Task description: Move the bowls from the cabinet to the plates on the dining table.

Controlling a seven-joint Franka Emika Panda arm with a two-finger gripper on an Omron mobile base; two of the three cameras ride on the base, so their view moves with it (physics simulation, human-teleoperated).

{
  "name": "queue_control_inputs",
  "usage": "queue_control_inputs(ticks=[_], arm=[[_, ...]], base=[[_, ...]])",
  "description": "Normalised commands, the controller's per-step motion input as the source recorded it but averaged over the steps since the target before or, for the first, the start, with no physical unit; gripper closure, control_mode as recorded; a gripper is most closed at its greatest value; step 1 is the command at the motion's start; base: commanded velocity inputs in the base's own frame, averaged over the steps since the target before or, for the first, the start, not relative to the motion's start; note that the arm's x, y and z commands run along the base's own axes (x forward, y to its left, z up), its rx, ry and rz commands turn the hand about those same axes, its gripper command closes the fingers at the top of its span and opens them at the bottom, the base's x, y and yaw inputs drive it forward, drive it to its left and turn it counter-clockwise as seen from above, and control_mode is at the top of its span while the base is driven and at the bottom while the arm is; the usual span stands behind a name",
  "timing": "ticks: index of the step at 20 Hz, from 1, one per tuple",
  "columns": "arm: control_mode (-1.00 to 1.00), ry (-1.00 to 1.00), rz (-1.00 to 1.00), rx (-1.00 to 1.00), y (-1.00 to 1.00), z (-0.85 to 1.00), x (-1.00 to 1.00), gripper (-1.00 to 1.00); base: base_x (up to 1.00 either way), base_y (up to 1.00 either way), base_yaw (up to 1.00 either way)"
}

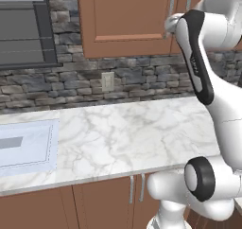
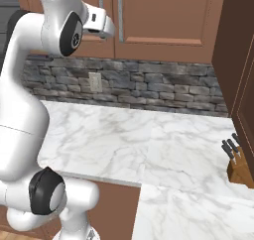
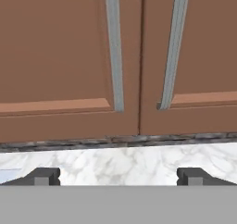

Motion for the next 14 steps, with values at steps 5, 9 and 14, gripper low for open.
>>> queue_control_inputs(ticks=[5,9,14], arm=[[-1.00,0.00,0.00,0.00,0.01,0.06,0.58,-1.00],[-1.00,0.00,0.00,0.00,0.00,0.00,0.56,-1.00],[-1.00,0.00,0.00,0.00,0.00,0.00,0.56,-1.00]], base=[[0.00,0.00,0.00],[0.00,0.00,0.00],[0.00,0.00,0.00]])
